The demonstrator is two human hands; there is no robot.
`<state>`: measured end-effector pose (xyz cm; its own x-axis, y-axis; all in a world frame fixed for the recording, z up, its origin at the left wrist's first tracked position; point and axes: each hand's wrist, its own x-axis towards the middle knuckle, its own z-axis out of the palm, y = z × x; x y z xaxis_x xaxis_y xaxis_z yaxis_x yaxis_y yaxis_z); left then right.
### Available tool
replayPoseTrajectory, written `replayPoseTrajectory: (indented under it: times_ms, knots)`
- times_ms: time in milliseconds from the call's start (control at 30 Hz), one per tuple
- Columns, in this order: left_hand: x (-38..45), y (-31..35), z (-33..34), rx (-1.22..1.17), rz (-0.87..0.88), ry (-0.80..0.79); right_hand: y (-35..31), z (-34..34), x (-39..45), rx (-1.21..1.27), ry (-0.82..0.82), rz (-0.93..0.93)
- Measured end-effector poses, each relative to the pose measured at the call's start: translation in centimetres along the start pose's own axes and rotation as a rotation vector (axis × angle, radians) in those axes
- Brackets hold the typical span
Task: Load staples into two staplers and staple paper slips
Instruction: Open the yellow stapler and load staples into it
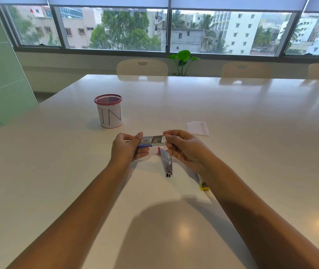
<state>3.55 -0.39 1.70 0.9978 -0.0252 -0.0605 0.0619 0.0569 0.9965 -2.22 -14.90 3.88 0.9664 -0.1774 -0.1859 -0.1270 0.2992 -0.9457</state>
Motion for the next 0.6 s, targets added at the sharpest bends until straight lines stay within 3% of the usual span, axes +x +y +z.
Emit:
replayPoseTrajectory:
  times_ms: [600]
  knots:
    - [-0.9, -0.7, 0.7, 0.071, 0.061, -0.095, 1.1, 0.2, 0.4, -0.19, -0.076, -0.066]
